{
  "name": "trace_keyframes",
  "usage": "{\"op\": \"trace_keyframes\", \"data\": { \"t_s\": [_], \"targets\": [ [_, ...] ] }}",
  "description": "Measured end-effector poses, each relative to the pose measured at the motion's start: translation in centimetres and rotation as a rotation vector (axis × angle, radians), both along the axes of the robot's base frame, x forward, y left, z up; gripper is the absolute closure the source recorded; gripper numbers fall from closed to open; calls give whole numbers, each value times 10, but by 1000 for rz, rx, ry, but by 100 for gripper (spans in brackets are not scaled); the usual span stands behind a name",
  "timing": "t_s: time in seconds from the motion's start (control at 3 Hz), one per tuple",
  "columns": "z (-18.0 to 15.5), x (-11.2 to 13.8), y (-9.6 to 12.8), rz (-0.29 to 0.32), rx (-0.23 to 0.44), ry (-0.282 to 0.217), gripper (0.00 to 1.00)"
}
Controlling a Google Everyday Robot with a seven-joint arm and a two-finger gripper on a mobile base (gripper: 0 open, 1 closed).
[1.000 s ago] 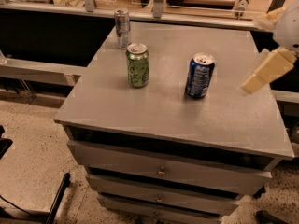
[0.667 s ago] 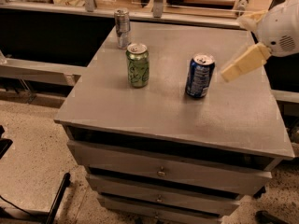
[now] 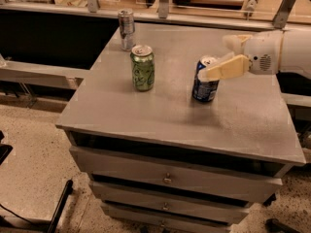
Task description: Move pepsi can near redbull can
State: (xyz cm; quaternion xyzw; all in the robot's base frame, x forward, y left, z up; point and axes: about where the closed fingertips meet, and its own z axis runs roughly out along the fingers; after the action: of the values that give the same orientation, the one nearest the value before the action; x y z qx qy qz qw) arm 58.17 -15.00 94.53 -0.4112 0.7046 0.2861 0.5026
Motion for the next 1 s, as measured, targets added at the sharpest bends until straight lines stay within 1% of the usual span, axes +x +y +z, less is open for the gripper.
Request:
{"op": "trace_keyframes", "data": {
  "t_s": [0.33,0.67,1.0],
  "targets": [
    [-18,-3,3,-5,83,25,0],
    [-32,-6,3,-32,128,13,0],
    [-31,-5,5,-27,126,12,18]
  ]
}}
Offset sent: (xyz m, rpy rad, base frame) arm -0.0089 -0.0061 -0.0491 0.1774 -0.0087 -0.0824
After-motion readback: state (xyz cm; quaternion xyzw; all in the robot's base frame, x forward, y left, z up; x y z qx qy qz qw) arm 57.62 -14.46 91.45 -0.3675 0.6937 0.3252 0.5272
